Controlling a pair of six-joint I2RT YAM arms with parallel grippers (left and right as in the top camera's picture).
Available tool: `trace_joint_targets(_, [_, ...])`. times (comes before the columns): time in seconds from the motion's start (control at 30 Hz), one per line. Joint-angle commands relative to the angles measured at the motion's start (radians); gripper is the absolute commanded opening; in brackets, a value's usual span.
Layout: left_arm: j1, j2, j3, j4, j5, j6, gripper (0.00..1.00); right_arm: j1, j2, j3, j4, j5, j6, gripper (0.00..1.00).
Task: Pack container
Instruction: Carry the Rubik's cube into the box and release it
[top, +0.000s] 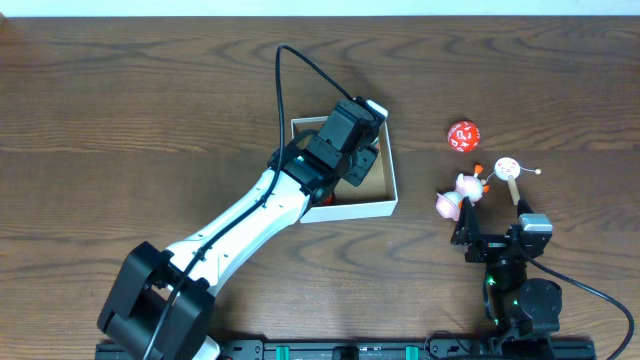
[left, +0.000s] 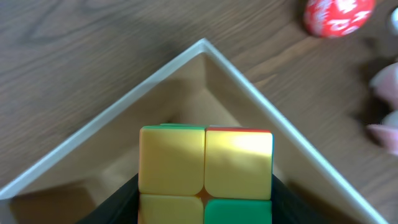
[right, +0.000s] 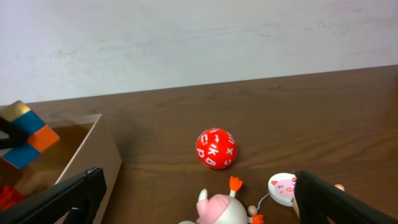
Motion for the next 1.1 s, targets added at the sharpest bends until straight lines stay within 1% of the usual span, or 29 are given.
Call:
trace_joint_targets(0.0, [0.008, 0.025, 0.006, 0.006, -0.079, 0.091, 0.3, -0.009, -0.006, -0.002, -0.002, -0.001, -0.007, 0.99])
trace_joint_targets(0.5, [0.106, 0.048, 0.006, -0.005, -0.08, 0.095, 0.3, -0.009, -0.006, -0.002, -0.002, 0.0, -0.007, 0.99])
trace_joint_targets(1.07, [0.114, 0.135, 0.005, -0.011, -0.082, 0.095, 0.3, -0.009, -0.006, -0.002, -0.002, 0.0, -0.007, 0.99])
